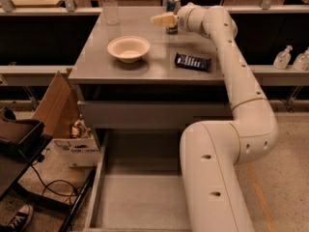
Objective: Place redbull can into middle drawer
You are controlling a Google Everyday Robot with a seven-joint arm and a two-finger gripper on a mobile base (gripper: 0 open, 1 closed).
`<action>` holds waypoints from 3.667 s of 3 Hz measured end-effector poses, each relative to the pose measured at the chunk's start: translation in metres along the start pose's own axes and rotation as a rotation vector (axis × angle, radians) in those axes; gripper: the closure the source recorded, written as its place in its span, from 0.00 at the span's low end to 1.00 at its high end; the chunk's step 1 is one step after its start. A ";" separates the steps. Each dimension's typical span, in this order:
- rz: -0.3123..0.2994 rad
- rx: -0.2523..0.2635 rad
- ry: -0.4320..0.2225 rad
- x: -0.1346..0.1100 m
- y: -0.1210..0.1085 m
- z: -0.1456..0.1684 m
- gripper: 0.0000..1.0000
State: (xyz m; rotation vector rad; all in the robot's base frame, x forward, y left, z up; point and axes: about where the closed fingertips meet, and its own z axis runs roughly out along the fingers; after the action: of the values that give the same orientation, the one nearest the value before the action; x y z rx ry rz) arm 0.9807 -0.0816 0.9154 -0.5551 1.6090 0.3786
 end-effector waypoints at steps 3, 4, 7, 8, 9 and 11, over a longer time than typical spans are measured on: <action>-0.005 -0.023 -0.006 0.003 0.018 0.018 0.72; -0.004 -0.020 0.000 0.007 0.017 0.019 0.95; -0.013 -0.059 0.004 -0.001 0.028 0.015 1.00; 0.011 -0.149 0.013 -0.016 0.038 -0.014 1.00; 0.053 -0.195 0.023 -0.026 0.040 -0.041 1.00; -0.005 0.034 -0.226 -0.172 -0.026 -0.214 1.00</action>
Offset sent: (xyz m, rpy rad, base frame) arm 0.1000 -0.0001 0.0270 0.0121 -0.0140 0.0343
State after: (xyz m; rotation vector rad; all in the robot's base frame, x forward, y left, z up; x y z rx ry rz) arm 0.8274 -0.1984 1.1124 -0.4725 1.3936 0.3954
